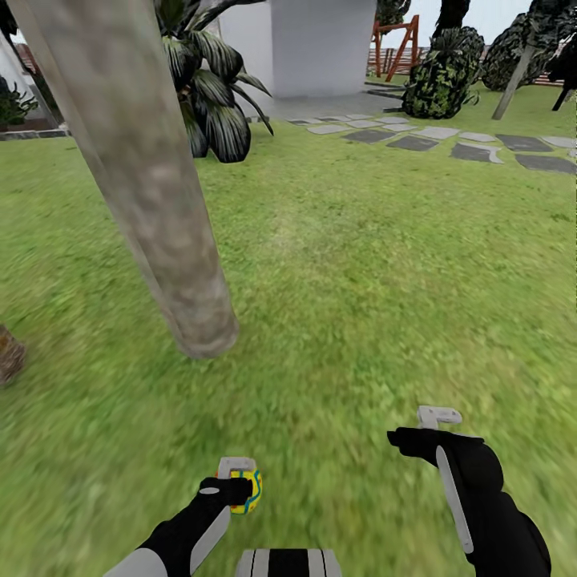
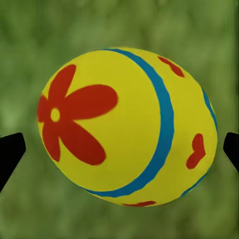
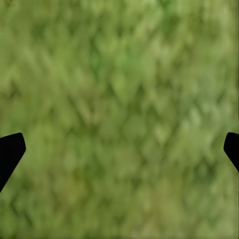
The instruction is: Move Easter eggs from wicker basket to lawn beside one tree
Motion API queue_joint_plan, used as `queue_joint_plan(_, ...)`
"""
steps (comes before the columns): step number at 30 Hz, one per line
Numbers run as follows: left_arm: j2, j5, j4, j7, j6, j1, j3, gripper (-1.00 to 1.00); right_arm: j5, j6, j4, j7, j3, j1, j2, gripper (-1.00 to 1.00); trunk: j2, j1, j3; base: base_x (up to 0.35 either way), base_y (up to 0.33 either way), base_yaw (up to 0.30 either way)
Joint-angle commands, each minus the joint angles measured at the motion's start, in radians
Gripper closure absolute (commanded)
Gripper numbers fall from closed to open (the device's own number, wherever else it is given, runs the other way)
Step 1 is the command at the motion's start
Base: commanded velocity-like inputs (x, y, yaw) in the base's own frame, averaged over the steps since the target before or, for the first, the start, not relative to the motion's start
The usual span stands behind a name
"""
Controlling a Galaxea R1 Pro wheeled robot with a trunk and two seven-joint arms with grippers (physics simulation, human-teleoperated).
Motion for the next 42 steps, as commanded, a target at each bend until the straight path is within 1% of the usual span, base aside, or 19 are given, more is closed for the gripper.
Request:
queue_joint_plan(1, 0.001, 0.009, -0.002, 0.009, 0.003, -0.001, -0.008, -1.0, 0.009, 0.004, -0.001, 0.006, -0.001, -0.001, 0.001, -1.0, 0.0, -0.001, 0.003, 0.0, 0.0, 0.0)
queue_joint_plan(42, 0.001, 0.009, -0.001, 0.009, 0.003, -0.001, -0.007, -1.0, 0.009, 0.006, -0.001, 0.006, 0.0, -0.001, 0.001, -1.0, 0.01, -0.019, 0.162, 0.0, 0.0, 0.0)
